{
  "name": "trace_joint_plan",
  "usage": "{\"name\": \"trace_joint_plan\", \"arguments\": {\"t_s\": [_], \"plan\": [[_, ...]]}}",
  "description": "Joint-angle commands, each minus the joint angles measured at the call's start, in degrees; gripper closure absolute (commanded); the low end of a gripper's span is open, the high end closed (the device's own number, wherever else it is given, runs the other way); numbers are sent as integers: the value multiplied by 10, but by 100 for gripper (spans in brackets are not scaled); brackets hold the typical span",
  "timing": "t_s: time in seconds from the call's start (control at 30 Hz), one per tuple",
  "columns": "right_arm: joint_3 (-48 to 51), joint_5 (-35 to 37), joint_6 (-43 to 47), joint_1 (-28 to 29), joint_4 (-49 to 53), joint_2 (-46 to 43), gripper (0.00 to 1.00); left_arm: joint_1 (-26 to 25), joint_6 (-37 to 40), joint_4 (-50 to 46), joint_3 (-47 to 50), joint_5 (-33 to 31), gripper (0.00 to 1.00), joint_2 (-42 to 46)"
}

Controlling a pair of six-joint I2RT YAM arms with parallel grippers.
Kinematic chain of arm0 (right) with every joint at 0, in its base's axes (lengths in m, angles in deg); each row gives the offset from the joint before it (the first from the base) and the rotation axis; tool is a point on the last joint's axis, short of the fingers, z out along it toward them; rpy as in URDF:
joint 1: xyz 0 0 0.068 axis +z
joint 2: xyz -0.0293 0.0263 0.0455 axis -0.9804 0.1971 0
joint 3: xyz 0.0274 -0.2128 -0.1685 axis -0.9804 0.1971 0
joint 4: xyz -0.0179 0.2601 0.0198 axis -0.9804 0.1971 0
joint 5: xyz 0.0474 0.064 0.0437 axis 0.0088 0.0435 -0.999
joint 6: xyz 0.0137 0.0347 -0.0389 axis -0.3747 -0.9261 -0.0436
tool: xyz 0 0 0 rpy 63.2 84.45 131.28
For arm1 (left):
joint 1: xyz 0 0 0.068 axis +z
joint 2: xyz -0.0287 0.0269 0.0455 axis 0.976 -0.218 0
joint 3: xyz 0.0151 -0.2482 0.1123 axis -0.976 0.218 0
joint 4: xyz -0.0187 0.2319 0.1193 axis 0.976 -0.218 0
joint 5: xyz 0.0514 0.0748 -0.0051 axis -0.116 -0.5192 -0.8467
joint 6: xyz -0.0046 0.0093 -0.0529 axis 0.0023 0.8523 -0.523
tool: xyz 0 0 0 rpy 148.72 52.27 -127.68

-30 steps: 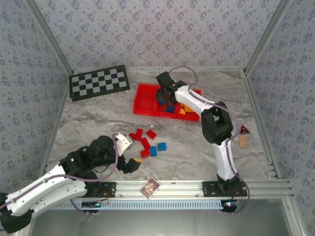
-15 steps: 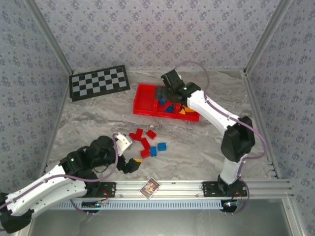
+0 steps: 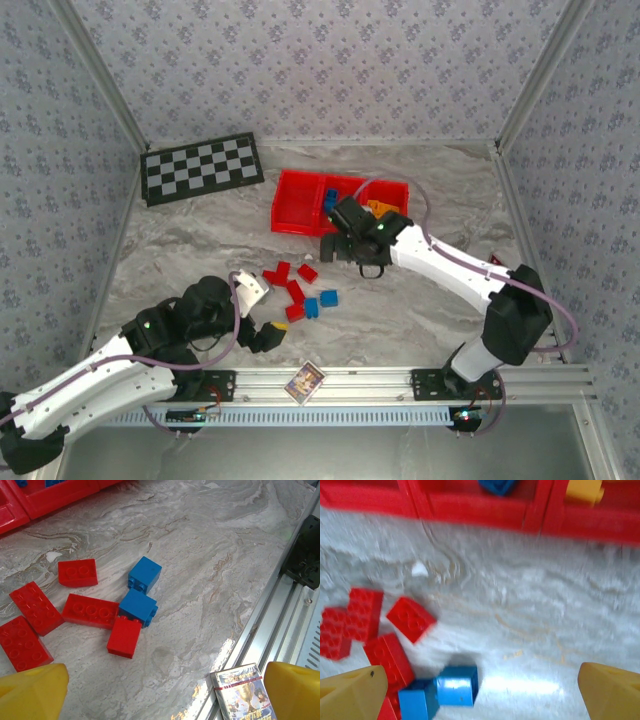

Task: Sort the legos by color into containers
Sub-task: Touch the lego at the bottom-center of the table.

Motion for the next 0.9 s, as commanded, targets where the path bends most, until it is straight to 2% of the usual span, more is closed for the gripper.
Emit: {"name": "trace_joint_plan", "arguments": {"t_s": [0.0, 0.17, 0.4, 0.57, 0.87], "plan": [[28, -18, -44, 25, 32, -13, 1, -4, 3, 0, -2, 0, 0, 1], [66, -52, -69, 52, 11, 5, 3, -4, 3, 0, -2, 1, 0, -1], [50, -105, -66, 68, -21, 71, 10, -4, 4, -3, -4, -8, 0, -4], [17, -112, -53, 74, -25, 115, 16, -4, 0, -14, -7, -58, 0, -3], [-4, -105, -39, 74, -14, 151, 29, -5, 1, -12, -7, -46, 0, -5]]}}
